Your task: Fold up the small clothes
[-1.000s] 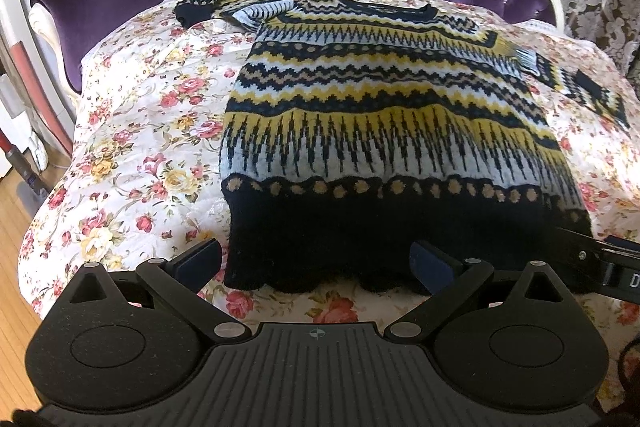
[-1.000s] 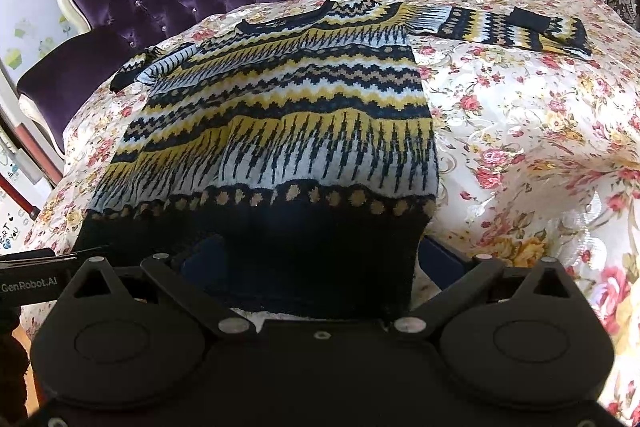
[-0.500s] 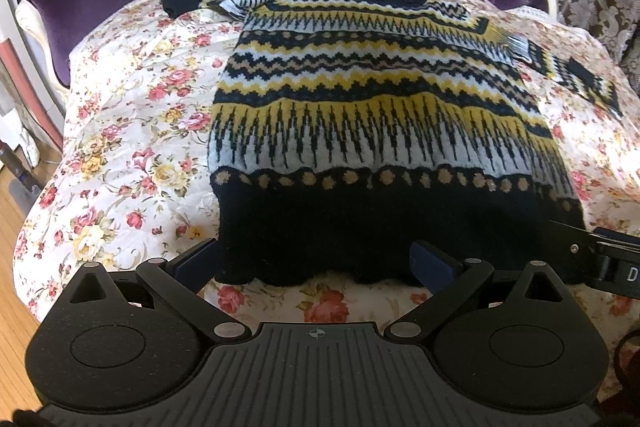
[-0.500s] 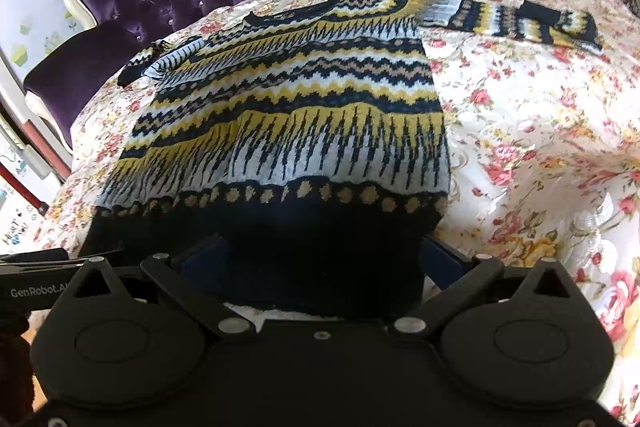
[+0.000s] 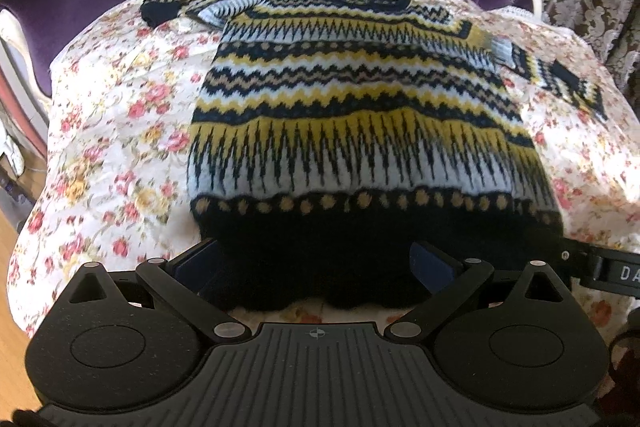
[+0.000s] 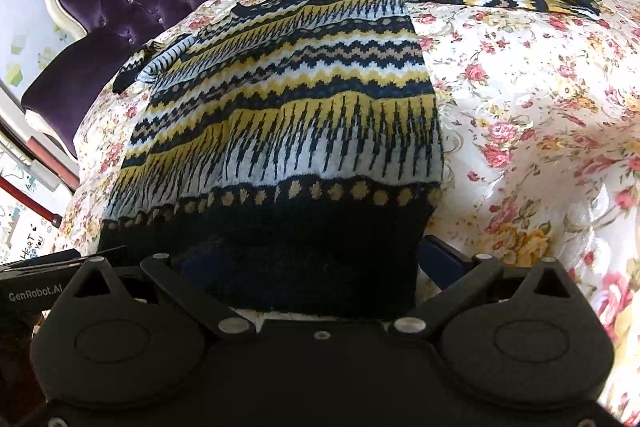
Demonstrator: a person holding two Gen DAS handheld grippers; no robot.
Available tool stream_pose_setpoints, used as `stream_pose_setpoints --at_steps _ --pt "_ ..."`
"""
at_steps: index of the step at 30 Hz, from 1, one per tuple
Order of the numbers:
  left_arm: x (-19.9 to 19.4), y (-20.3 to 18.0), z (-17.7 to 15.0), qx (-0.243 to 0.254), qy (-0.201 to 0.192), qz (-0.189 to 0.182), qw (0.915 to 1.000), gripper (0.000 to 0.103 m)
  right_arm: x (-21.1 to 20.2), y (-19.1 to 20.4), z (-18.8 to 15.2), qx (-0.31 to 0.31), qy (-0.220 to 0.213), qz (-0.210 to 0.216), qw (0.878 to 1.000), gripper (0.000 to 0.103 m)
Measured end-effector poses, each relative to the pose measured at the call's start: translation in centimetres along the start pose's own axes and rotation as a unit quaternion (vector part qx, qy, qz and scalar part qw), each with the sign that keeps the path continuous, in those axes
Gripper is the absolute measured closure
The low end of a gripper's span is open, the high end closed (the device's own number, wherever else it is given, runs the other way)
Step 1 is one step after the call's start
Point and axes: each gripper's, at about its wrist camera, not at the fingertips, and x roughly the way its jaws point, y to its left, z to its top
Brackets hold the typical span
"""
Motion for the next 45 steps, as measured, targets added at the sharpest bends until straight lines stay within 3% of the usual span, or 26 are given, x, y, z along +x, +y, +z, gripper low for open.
stream_pose_setpoints --at_steps 11,20,26,33,42,44,45 --pt "1.7 -0.5 4.5 0.001 -0.033 -0.057 0.9978 0.002 -1.0 -2.2 4.9 0.011 -0.041 -0.013 0.999 0.0" --pt "3.7 -0.6 8.2 0.01 -0.074 -0.037 0.9966 0.002 -1.4 -5.9 11.4 -0.008 -0.096 -0.039 0.995 0.0" --pt "6.5 0.3 10.4 -0.008 -0.076 -0.01 0.997 0.002 1.0 -10.6 17.5 -0.002 -0.12 -0.11 0.987 0.0" --pt "10.1 1.0 10.8 -0.019 -0.057 0.006 0.9982 0.002 7.5 -17.1 23.7 -0.002 -0.111 -0.213 0.971 0.001" --pt "13.1 1.1 9.2 -0.018 -0.02 0.003 0.9996 0.002 12.4 -19.0 25.3 -0.088 -0.109 -0.269 0.953 0.002" --pt "13.4 1.0 8.8 -0.015 -0.019 0.004 0.9997 0.001 13.3 -18.9 25.0 -0.107 -0.101 -0.28 0.949 0.005" --pt "13.4 0.9 8.5 -0.01 -0.025 0.006 0.9996 0.001 13.7 -19.1 25.0 -0.111 -0.095 -0.288 0.946 0.011"
